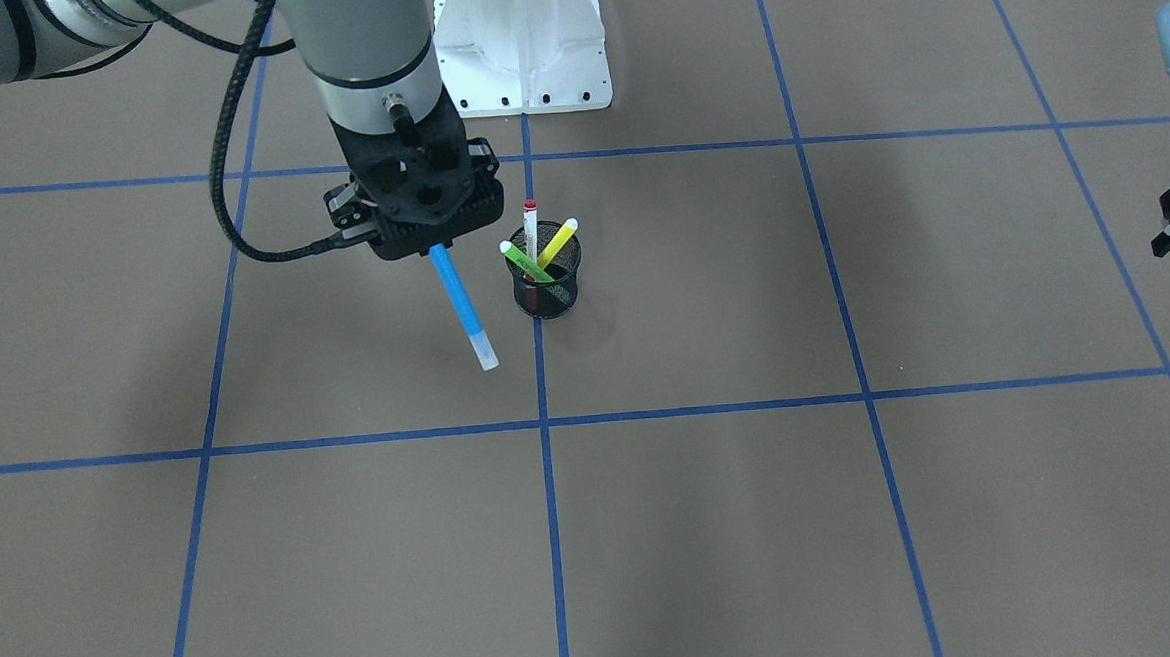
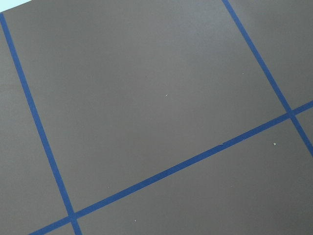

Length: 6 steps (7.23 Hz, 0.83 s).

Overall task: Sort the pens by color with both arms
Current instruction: 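Lift the blue marker out of the cup with the right gripper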

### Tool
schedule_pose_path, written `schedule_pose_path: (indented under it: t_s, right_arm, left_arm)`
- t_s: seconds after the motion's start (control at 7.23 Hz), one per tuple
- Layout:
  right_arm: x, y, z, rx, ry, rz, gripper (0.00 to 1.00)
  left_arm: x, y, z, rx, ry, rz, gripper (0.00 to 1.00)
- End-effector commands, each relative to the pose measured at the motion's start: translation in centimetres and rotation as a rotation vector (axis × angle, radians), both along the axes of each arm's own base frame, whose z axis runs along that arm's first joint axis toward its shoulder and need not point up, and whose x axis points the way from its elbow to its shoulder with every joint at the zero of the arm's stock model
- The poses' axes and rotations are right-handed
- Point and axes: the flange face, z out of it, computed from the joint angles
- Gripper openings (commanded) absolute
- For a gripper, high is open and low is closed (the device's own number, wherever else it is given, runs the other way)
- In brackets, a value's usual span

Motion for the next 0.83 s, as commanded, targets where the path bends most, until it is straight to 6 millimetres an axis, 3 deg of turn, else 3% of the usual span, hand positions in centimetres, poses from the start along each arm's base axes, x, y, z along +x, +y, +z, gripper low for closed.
schedule_pose_path:
  t_s: [0.0,0.14,0.28,0.41,0.69]
  right_arm:
    - [-2.3,-4.8,5.4,0.025,0.062,0.176,0.0]
    - [-3.2,-7.7,9.3,0.057,0.082,0.229,0.0]
    - [-2.6,-9.8,13.5,0.092,0.094,0.277,0.0]
    - [-1.8,-11.3,16.4,0.126,0.094,0.326,0.0]
    - [-0.6,-12.1,21.1,0.133,0.152,0.407,0.0]
  left_arm:
    - [0.1,0.0,-0.1,0.002,0.001,0.0,1.0]
    - [0.1,0.0,-0.1,0.002,0.001,0.0,1.0]
    - [0.1,0.0,-0.2,0.005,0.002,0.0,1.0]
    - [0.1,0.0,-0.1,0.003,0.001,0.0,1.0]
    - [0.1,0.0,-0.2,0.006,0.002,0.0,1.0]
